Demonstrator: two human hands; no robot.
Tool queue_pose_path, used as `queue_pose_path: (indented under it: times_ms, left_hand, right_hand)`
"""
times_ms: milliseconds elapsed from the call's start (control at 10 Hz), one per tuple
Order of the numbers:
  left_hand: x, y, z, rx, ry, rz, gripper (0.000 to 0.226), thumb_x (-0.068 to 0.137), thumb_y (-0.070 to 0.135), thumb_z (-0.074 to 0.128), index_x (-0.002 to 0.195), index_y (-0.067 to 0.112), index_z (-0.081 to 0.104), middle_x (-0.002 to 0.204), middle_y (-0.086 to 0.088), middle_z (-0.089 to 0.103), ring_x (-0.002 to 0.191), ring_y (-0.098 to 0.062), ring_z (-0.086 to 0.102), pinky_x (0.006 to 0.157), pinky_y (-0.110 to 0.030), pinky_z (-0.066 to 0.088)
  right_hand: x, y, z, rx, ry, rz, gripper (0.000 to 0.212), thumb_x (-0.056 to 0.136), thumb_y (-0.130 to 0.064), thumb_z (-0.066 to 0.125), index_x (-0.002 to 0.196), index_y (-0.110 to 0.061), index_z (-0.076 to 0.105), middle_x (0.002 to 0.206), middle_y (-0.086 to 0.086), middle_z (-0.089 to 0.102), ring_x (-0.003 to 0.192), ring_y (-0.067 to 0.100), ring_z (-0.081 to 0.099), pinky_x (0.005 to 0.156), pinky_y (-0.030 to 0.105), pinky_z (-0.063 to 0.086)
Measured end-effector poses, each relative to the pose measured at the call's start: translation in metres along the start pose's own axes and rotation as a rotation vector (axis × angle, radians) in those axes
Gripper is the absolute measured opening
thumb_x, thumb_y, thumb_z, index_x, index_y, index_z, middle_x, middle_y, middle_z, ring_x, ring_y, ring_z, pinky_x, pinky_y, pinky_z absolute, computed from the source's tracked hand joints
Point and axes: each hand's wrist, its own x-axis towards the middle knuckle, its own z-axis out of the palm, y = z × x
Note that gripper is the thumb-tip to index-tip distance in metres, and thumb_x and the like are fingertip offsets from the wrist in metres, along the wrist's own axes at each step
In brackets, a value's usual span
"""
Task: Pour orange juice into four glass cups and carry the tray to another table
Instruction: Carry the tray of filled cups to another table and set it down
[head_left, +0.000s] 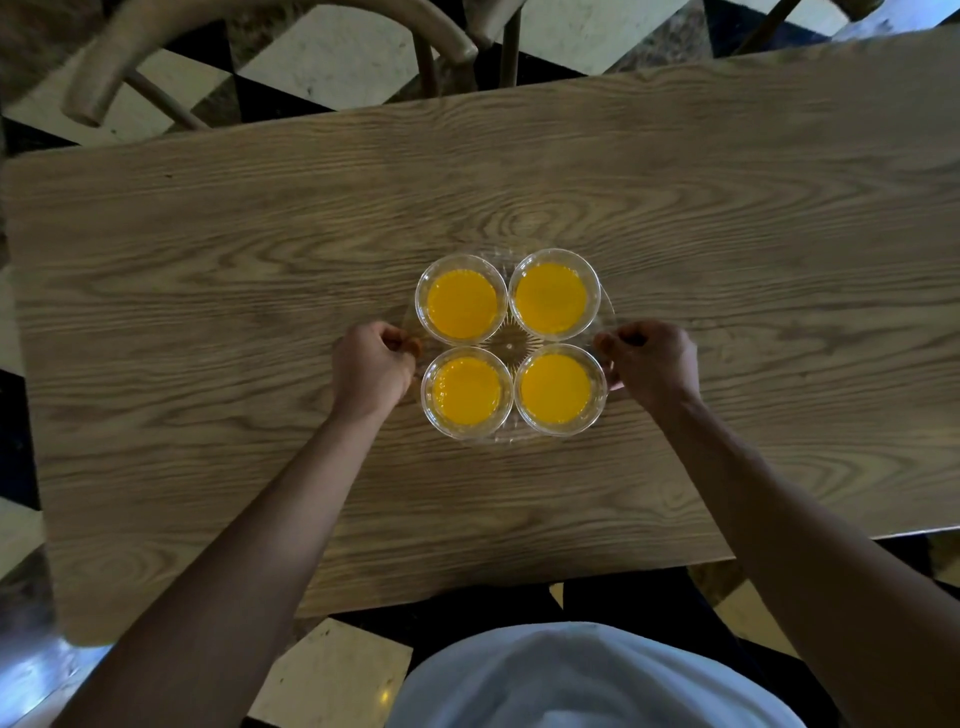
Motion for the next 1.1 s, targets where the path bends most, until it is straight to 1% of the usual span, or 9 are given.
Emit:
queue_pose_path:
  times_ms: [200,300,400,600,700,800,900,1000,1100]
  left_hand:
    - [-0.003,-0.001,-0.001,-0.014,-0.004,0.027,0.014,0.093,0.021,0.077,0.103,0.010,0.076,0.076,0.006,0.070,0.059,-0.001,0.062,0.058,-0.020,0.049]
    - [-0.004,-0.004,-0.003,-0.051,0.012,0.023,0.017,0.093,0.019,0.076,0.107,0.009,0.076,0.086,-0.003,0.077,0.068,-0.016,0.072,0.072,-0.036,0.063]
    - [-0.005,-0.008,-0.005,-0.076,0.006,0.029,0.019,0.092,0.022,0.076,0.108,0.011,0.076,0.095,-0.006,0.080,0.081,-0.023,0.077,0.082,-0.045,0.064]
    - [-0.010,-0.011,-0.010,-0.032,0.036,0.103,0.025,0.094,0.024,0.072,0.116,0.013,0.074,0.107,-0.004,0.079,0.097,-0.023,0.075,0.092,-0.039,0.059]
    - [-0.017,-0.010,-0.016,-0.011,0.038,0.139,0.032,0.094,0.023,0.071,0.125,0.012,0.071,0.117,-0.004,0.077,0.106,-0.018,0.070,0.092,-0.027,0.050]
    - [-0.023,-0.009,-0.022,-0.034,0.017,0.150,0.038,0.094,0.027,0.073,0.129,0.012,0.069,0.119,-0.003,0.076,0.109,-0.017,0.069,0.094,-0.026,0.049]
    - [-0.029,-0.013,-0.026,-0.052,0.001,0.178,0.040,0.092,0.029,0.074,0.128,0.013,0.068,0.119,-0.002,0.076,0.109,-0.018,0.071,0.099,-0.031,0.053]
    - [-0.043,-0.019,-0.034,-0.114,-0.009,0.219,0.043,0.092,0.026,0.076,0.131,0.011,0.064,0.120,-0.005,0.075,0.101,-0.017,0.073,0.098,-0.041,0.058]
    - [-0.056,-0.023,-0.037,-0.123,0.008,0.217,0.044,0.094,0.022,0.074,0.134,0.008,0.062,0.123,-0.008,0.073,0.097,-0.015,0.070,0.093,-0.032,0.055]
  right_hand:
    - [-0.003,-0.001,-0.002,-0.059,-0.004,-0.039,0.016,0.091,-0.026,0.073,0.079,-0.015,0.079,0.067,-0.003,0.076,0.057,0.010,0.074,0.053,0.018,0.057]
    - [-0.009,-0.001,-0.004,-0.077,0.020,-0.069,0.015,0.090,-0.025,0.071,0.082,-0.019,0.081,0.066,-0.004,0.075,0.061,0.010,0.074,0.062,0.025,0.061]
    - [-0.011,0.002,-0.006,-0.085,0.060,-0.075,0.017,0.088,-0.029,0.069,0.087,-0.019,0.082,0.073,-0.002,0.078,0.072,0.015,0.076,0.075,0.037,0.063]
    - [-0.014,0.009,-0.011,-0.081,0.057,-0.100,0.028,0.087,-0.036,0.068,0.109,-0.021,0.077,0.088,-0.002,0.080,0.080,0.020,0.077,0.082,0.042,0.062]
    - [-0.020,0.012,-0.018,-0.105,0.019,-0.166,0.038,0.090,-0.029,0.072,0.127,-0.020,0.068,0.102,-0.003,0.079,0.084,0.016,0.076,0.084,0.032,0.059]
    - [-0.026,0.014,-0.026,-0.164,-0.027,-0.242,0.048,0.085,-0.019,0.078,0.131,-0.022,0.066,0.110,-0.005,0.075,0.083,0.009,0.072,0.073,0.012,0.047]
    - [-0.031,0.018,-0.029,-0.133,-0.068,-0.287,0.052,0.083,-0.014,0.079,0.132,-0.022,0.064,0.115,-0.003,0.074,0.088,0.013,0.073,0.076,0.015,0.051]
    - [-0.037,0.018,-0.038,-0.123,-0.057,-0.356,0.055,0.081,-0.012,0.080,0.133,-0.021,0.064,0.119,0.001,0.073,0.105,0.020,0.072,0.094,0.039,0.058]
    - [-0.040,0.021,-0.043,-0.167,-0.055,-0.377,0.056,0.082,-0.016,0.081,0.135,-0.021,0.064,0.124,0.004,0.072,0.116,0.024,0.069,0.100,0.044,0.055]
